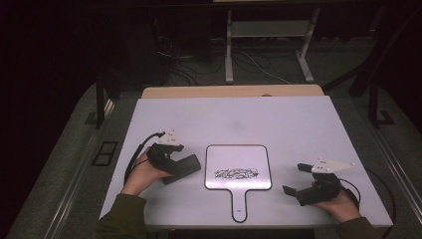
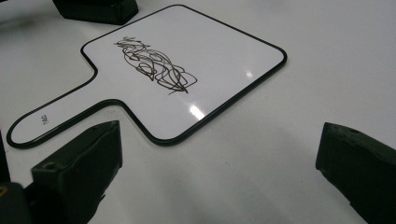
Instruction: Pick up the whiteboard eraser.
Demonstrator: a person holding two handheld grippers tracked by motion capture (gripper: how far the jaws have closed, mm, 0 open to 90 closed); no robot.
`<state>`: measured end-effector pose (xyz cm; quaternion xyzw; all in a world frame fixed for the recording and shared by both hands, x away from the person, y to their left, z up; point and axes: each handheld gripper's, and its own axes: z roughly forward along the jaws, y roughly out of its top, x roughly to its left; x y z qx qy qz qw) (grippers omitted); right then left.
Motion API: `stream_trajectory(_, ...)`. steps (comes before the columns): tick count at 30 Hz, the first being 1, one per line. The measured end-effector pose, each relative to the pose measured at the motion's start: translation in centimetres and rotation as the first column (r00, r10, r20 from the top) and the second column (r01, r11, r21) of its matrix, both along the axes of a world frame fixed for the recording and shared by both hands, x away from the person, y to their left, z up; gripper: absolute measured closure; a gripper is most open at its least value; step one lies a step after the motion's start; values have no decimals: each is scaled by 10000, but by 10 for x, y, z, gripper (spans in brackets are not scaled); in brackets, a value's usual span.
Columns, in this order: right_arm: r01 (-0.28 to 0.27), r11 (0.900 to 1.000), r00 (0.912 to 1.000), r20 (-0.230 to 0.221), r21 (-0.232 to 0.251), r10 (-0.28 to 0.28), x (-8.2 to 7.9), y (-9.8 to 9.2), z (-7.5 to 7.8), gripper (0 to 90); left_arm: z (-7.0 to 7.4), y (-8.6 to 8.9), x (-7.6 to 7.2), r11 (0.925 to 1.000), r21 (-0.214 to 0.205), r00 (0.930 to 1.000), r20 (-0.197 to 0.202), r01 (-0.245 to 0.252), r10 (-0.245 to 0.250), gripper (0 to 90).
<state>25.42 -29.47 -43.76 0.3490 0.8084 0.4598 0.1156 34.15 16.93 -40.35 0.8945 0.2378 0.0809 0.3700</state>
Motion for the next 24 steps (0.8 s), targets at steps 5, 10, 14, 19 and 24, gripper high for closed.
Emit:
stream_trajectory(5, 3, 10000, 10000, -16, 8, -3, 0, 0, 0, 0, -2, -2, -1, 9988, 468, 9998, -169, 129, -121, 171)
stream_trajectory(10, -9, 10000, 10000, -22, 19, 9, 0, 0, 0, 0, -4, 0, -1, 9970, 759, 9996, -257, 175, -155, 175)
stream_trajectory(14, -17, 10000, 10000, -20, 23, 17, 0, 0, 0, 0, -6, -1, -2, 9940, 1037, 9987, -410, 359, -318, 182)
stream_trajectory(19, -23, 10000, 10000, -59, -7, 23, 0, 0, 0, 0, -9, 1, 0, 9913, 1289, 9983, -559, 257, -186, 199)
stream_trajectory(24, -48, 10000, 10000, -84, 21, 48, 0, 0, -1, 0, -14, 0, 0, 9843, 1733, 9970, -748, 330, -203, 210)
